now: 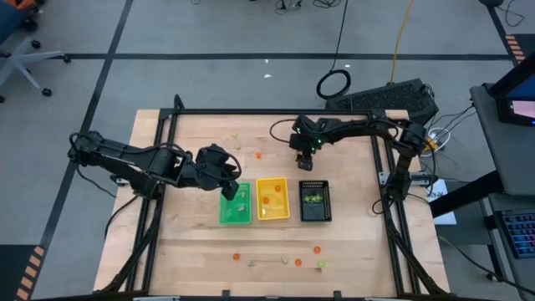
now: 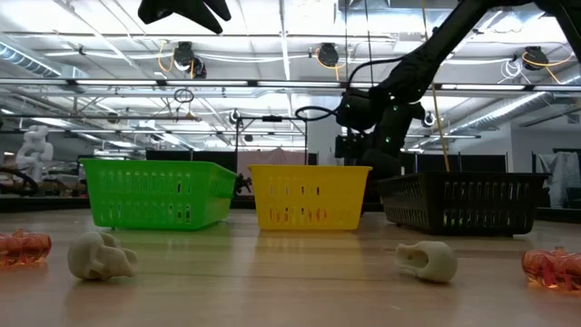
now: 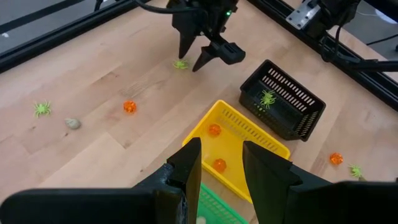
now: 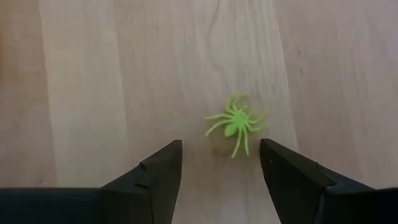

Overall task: Sort Halloween decoration
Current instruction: Put the green spider toy into the black basket

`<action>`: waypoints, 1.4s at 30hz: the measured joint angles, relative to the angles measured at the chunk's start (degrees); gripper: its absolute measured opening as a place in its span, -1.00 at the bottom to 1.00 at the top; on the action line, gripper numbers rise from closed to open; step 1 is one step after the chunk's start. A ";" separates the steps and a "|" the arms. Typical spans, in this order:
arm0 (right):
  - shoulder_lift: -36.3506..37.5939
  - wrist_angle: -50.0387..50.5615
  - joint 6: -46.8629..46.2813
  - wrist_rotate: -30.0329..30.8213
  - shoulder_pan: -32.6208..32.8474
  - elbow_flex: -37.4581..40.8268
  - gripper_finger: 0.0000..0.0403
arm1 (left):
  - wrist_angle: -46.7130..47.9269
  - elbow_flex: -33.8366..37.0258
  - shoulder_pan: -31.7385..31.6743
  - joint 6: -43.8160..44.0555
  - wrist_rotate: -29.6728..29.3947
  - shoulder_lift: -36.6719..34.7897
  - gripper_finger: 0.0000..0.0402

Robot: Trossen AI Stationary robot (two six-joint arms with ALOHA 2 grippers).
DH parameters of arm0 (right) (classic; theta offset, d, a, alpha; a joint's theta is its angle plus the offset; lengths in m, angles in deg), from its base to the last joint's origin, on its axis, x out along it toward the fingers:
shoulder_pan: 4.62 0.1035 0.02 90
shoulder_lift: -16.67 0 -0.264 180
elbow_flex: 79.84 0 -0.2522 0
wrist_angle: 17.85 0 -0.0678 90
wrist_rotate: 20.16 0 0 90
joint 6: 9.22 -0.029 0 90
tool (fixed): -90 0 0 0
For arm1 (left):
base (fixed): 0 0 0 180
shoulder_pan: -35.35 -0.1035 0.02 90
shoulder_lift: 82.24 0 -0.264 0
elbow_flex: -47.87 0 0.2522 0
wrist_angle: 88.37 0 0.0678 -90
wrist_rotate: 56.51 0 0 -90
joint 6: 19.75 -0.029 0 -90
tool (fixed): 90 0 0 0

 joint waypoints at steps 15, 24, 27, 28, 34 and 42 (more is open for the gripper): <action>-0.04 -3.47 -2.46 0.19 0.20 0.87 -0.08 | 0.24 0.00 0.00 -0.02 0.00 0.00 -0.42; -0.15 -5.10 -2.03 0.29 0.20 0.91 -0.46 | 0.24 0.00 0.00 -0.04 -0.02 0.00 -0.42; -0.24 -5.17 -1.59 0.06 0.20 0.91 -0.59 | 0.24 0.00 0.00 -0.04 -0.02 0.00 -0.42; -0.48 -5.33 -1.42 0.02 0.20 0.91 -0.63 | 0.24 0.00 0.00 -0.04 -0.02 0.00 -0.42; -2.08 -4.74 -1.90 -0.35 0.24 0.66 -0.88 | 0.26 0.00 0.00 -0.04 -0.02 0.00 -0.42; -2.42 -2.80 -3.35 -0.46 0.42 0.55 -1.00 | 0.26 0.00 0.00 -0.07 -0.04 0.00 -0.42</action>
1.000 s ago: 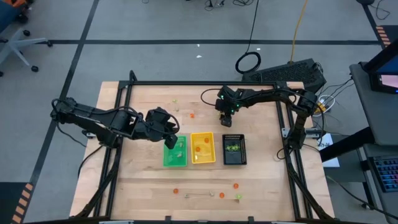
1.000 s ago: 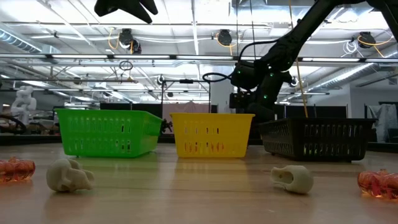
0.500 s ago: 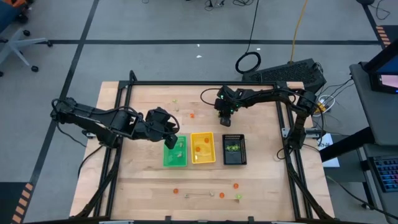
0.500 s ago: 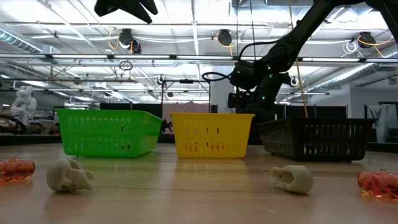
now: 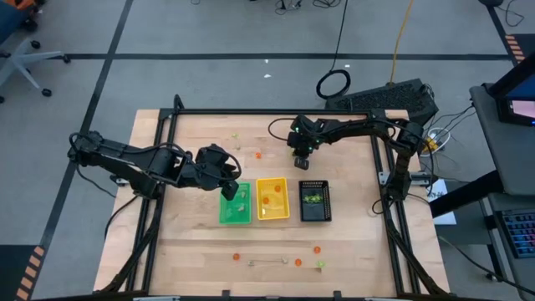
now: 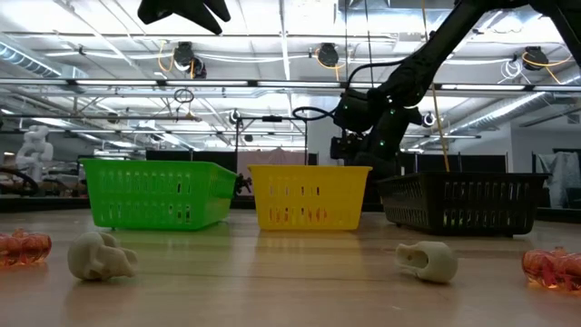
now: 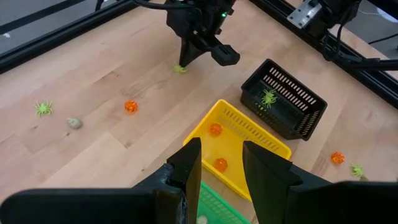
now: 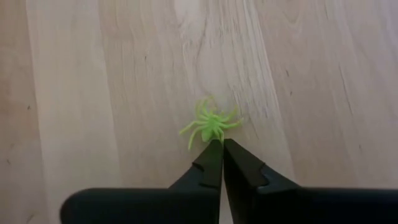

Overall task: Sort Halloween decoration
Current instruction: Put the green spider toy into the black basket

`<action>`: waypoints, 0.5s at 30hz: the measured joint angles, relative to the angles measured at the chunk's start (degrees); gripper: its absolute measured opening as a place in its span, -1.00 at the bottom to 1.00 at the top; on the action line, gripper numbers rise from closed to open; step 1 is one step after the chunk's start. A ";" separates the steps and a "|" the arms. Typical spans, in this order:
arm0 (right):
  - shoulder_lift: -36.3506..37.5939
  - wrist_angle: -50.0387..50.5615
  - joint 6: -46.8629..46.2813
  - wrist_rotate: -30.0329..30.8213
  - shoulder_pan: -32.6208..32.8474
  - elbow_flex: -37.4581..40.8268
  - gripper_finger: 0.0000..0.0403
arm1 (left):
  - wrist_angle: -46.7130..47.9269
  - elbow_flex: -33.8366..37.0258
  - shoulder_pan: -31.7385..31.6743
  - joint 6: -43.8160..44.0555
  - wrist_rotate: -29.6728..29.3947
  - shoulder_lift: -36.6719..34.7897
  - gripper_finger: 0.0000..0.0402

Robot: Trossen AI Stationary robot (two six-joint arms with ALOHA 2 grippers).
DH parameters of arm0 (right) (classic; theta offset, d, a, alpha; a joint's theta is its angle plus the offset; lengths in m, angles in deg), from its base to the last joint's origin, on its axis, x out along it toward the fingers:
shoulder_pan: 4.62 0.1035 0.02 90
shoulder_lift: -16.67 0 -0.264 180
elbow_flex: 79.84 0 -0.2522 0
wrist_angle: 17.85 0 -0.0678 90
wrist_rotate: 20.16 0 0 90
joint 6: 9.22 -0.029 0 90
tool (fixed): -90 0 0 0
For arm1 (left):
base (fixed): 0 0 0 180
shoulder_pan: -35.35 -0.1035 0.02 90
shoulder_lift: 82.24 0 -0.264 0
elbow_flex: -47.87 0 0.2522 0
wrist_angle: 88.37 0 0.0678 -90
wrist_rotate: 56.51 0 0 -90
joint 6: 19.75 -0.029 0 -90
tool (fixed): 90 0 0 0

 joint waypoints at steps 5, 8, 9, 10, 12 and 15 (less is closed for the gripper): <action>1.51 1.36 -0.30 -0.66 -0.02 -0.33 -1.00 | 0.03 0.00 -0.01 -0.04 0.00 0.00 -0.42; 3.29 3.31 -2.13 -1.80 0.07 -0.11 -1.00 | 0.20 0.00 -0.02 -0.09 0.00 0.00 -0.42; 4.09 4.07 -2.69 -2.06 0.10 0.03 -1.00 | 0.24 0.00 0.00 -0.15 0.00 0.02 -0.42; 4.86 4.14 -3.17 -2.62 0.11 0.03 -1.00 | 0.24 0.00 0.00 -0.27 0.00 0.00 -0.42; 6.51 4.86 -3.75 -4.43 0.07 -0.14 -1.00 | 0.28 0.00 0.00 -0.35 0.00 0.00 -0.42; 8.71 6.84 -5.65 -6.16 0.04 -0.14 -1.00 | 0.65 0.00 0.00 -0.35 0.00 0.02 -0.42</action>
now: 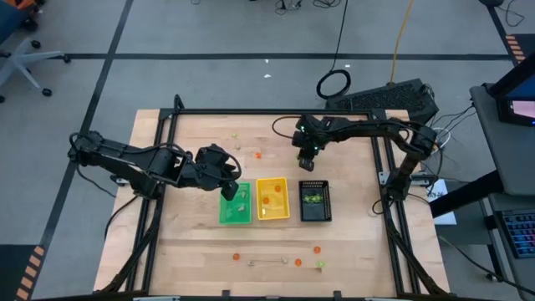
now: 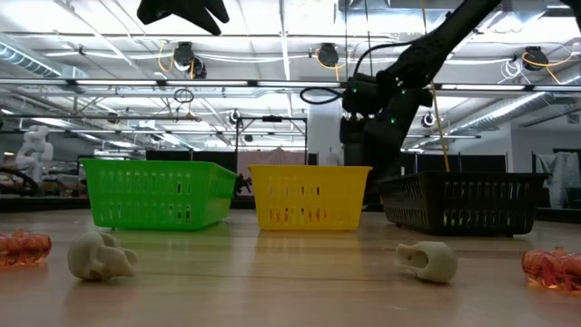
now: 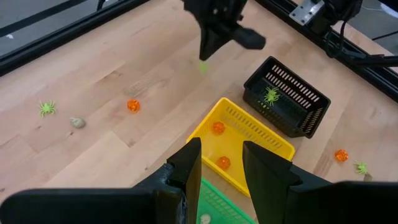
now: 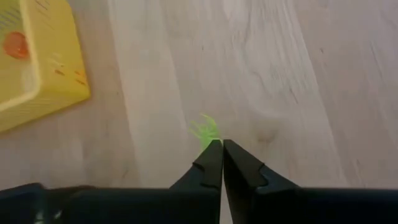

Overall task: Sort Halloween decoration
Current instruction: Put the green spider toy into the black basket

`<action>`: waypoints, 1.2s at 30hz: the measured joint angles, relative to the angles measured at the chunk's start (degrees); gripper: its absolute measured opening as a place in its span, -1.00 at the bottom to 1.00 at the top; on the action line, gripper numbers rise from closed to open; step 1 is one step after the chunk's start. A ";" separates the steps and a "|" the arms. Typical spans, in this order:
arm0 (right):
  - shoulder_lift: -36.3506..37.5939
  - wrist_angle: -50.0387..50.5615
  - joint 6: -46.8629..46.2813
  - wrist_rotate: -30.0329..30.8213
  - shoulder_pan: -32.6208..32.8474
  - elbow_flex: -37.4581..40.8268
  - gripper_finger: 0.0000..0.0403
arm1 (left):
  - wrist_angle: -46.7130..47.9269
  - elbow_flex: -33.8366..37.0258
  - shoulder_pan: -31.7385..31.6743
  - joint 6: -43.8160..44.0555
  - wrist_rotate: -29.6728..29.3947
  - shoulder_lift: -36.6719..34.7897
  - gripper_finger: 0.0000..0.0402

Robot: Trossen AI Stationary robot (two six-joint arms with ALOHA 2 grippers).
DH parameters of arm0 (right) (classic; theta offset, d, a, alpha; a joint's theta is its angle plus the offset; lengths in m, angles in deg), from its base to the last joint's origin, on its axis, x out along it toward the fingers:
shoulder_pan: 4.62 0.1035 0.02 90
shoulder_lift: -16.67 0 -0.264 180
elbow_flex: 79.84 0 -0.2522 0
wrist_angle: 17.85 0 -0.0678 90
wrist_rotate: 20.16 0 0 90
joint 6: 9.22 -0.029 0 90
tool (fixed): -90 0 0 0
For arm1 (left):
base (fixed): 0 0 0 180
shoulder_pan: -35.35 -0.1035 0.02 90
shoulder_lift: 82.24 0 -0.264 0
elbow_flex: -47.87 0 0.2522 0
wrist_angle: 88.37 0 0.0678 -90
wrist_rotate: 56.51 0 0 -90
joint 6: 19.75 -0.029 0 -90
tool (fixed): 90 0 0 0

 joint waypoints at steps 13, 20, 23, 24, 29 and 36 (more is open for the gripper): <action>9.99 4.05 -8.94 -3.09 0.00 -0.04 -1.00 | 0.38 0.00 0.00 0.24 0.00 0.00 -0.42; 18.00 7.21 -16.25 -10.36 0.00 -0.09 -1.00 | 0.33 0.00 0.00 0.26 0.00 0.00 -0.42; 22.31 7.48 -19.82 -11.74 0.34 -0.11 -1.00 | 0.33 0.00 0.00 0.26 0.00 0.00 -0.42; 23.79 7.60 -20.80 -11.77 0.56 -0.11 -1.00 | 0.33 0.00 0.00 0.26 0.00 0.00 -0.42; 30.52 7.58 -26.19 -11.74 2.54 -0.13 -1.00 | 0.30 0.00 0.00 0.28 0.00 0.00 -0.42; 37.88 7.56 -32.88 -9.23 7.66 -0.15 -1.00 | 0.17 0.00 0.00 0.36 1.71 0.00 -0.42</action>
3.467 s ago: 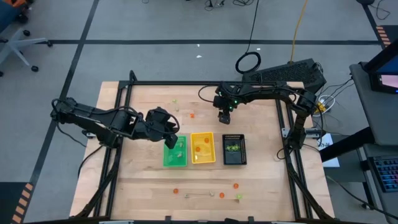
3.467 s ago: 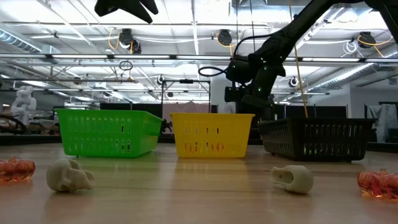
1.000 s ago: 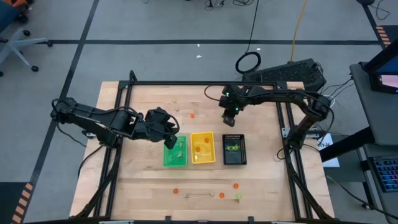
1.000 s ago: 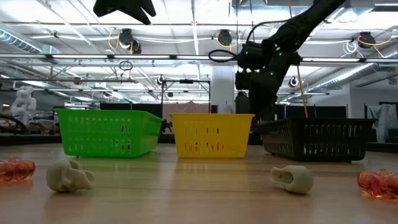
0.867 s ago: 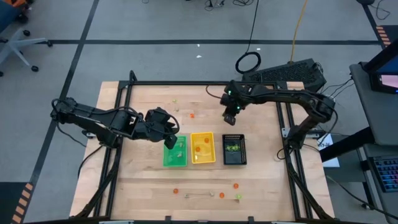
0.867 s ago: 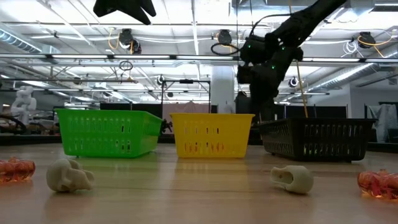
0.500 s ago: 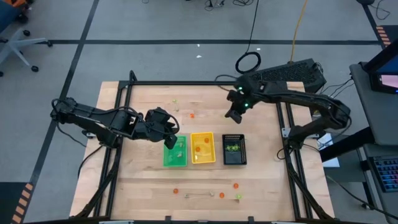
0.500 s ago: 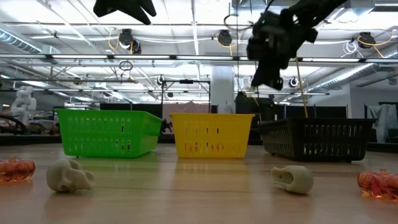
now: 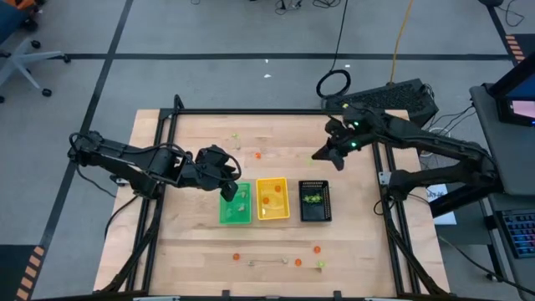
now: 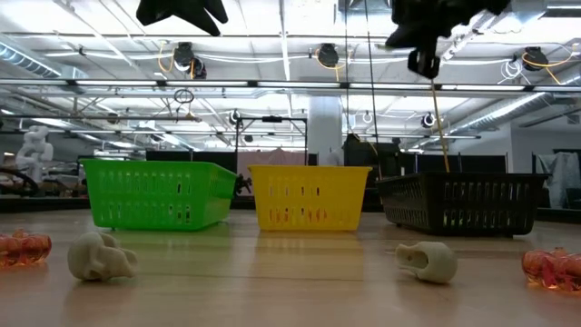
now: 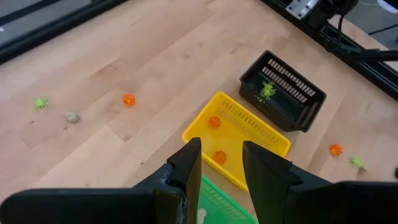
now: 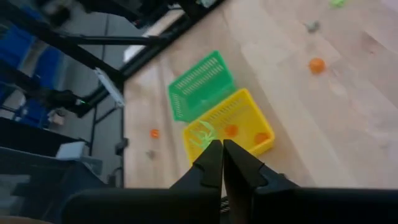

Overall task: Sort Halloween decoration
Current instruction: Put the green spider toy into the black basket

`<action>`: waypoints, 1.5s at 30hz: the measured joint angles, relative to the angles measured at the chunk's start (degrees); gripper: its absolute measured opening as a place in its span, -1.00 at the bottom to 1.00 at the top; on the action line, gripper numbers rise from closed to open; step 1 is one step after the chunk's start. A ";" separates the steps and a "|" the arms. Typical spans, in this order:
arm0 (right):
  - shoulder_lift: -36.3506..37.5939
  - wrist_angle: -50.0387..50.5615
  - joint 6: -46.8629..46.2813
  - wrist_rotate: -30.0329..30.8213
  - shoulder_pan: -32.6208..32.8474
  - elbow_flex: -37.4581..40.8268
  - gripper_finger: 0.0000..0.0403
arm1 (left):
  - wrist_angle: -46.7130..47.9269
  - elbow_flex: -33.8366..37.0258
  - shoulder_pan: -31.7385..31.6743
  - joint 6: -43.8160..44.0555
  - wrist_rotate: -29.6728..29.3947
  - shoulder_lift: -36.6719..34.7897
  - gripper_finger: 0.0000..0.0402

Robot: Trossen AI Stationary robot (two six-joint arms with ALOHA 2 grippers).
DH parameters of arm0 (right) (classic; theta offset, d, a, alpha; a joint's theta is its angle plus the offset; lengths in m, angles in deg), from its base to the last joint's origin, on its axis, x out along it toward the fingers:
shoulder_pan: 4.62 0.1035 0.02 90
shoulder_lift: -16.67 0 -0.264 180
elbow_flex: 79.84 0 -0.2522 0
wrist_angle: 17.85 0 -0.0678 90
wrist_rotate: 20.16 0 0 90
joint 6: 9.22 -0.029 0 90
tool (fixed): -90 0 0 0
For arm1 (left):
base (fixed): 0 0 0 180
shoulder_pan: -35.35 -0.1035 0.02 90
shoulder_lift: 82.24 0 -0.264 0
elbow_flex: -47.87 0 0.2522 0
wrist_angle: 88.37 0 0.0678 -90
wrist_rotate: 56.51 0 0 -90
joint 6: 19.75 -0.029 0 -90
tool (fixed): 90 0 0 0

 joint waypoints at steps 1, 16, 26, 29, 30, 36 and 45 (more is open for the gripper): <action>1.00 -0.06 -0.81 1.04 0.95 0.00 -1.00 | -0.05 0.00 0.00 0.01 0.48 0.00 -0.42; 13.75 -15.81 -13.15 18.62 16.29 9.82 -1.00 | -8.29 0.00 0.00 -3.00 5.26 0.00 -0.42; 16.06 -27.49 -17.22 23.34 18.30 18.80 -1.00 | -10.68 0.00 0.00 -5.44 7.27 0.00 -0.42; 16.03 -30.64 -18.23 23.29 18.50 20.64 -1.00 | -10.62 0.00 0.02 -6.03 7.20 0.00 -0.42; 16.07 -31.32 -18.28 23.31 18.50 21.01 -1.00 | -10.61 0.00 0.02 -6.04 7.14 0.00 -0.42; 16.07 -31.81 -18.52 23.30 18.48 21.55 -1.00 | -10.47 0.00 0.00 -6.16 6.94 0.00 -0.42; 16.07 -34.20 -13.68 21.91 18.48 21.55 -1.00 | -10.35 0.00 -0.04 -8.10 6.44 0.00 -0.42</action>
